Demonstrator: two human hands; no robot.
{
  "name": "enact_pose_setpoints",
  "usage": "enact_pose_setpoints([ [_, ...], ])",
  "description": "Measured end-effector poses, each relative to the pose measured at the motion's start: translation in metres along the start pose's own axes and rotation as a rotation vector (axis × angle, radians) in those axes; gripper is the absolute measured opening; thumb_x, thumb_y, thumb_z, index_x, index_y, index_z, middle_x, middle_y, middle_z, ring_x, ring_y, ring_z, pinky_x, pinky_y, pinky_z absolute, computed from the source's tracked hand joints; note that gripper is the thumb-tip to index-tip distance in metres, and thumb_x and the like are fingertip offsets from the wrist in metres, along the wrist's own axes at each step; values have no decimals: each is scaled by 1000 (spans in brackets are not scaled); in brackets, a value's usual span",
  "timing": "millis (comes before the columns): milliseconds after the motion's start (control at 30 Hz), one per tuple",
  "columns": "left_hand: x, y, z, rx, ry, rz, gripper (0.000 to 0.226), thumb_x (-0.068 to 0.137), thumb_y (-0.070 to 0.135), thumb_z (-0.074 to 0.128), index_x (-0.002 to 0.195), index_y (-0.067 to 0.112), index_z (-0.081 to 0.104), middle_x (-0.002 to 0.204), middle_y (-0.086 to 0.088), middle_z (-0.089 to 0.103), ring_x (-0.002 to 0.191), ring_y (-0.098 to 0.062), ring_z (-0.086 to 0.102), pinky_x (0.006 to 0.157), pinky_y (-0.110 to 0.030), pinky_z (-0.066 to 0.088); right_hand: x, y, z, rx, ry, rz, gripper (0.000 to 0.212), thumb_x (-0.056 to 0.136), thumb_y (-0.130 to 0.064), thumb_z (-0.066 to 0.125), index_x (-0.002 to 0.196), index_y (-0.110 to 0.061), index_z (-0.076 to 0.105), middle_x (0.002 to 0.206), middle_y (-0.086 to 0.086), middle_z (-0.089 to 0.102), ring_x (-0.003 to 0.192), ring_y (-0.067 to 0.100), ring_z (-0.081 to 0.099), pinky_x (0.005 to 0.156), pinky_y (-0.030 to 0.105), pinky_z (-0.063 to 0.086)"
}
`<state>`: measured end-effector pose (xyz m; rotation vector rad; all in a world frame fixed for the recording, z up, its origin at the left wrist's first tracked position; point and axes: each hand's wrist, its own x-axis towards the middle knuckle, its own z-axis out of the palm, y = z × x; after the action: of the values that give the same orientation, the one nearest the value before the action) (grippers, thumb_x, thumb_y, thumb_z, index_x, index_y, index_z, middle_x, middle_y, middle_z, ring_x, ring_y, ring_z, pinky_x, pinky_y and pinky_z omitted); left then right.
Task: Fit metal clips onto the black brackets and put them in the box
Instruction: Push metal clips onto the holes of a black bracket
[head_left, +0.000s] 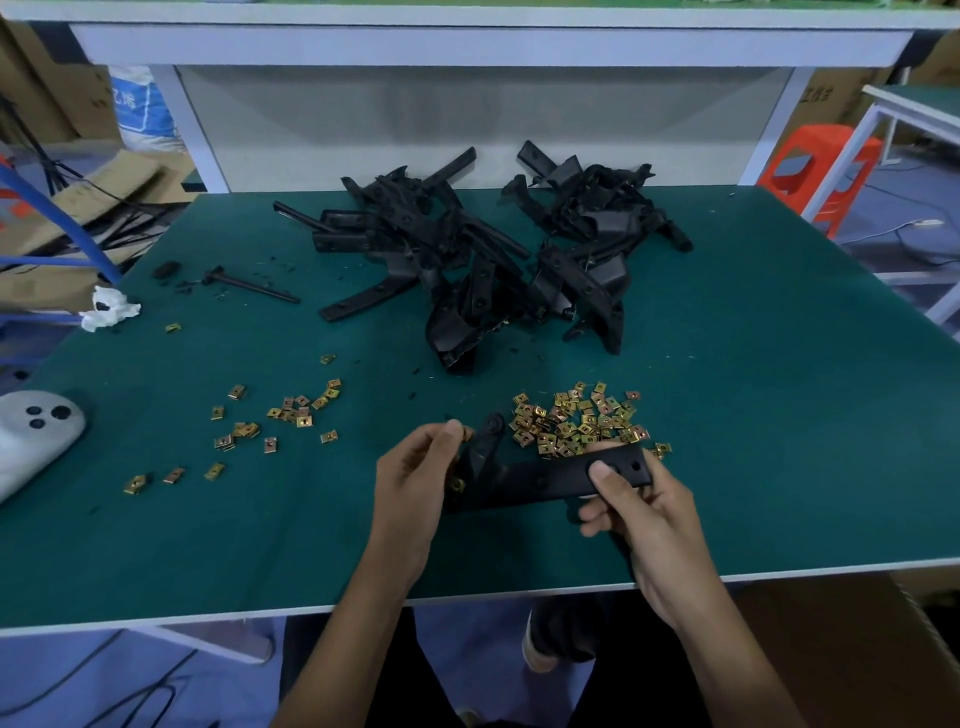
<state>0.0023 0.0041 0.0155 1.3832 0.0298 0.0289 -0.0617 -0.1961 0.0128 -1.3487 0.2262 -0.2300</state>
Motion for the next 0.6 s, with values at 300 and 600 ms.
enact_pose_setpoints([
  [300, -2, 3, -2, -23, -51, -11, 31, 102, 17, 55, 79, 0, 69, 75, -12, 62, 73, -20, 55, 67, -28, 45, 0, -1, 0, 3, -18, 3, 17, 81, -31, 74, 93, -19, 74, 81, 8, 67, 61, 19, 64, 52, 30, 55],
  [600, -1, 1, -2, -25, -46, -15, 31, 101, 16, 57, 77, 0, 69, 74, -8, 64, 72, -16, 57, 67, -25, 47, -1, -3, 1, -101, -19, -24, 7, 87, -32, 78, 86, -28, 73, 69, 4, 67, 59, 20, 65, 53, 30, 55],
])
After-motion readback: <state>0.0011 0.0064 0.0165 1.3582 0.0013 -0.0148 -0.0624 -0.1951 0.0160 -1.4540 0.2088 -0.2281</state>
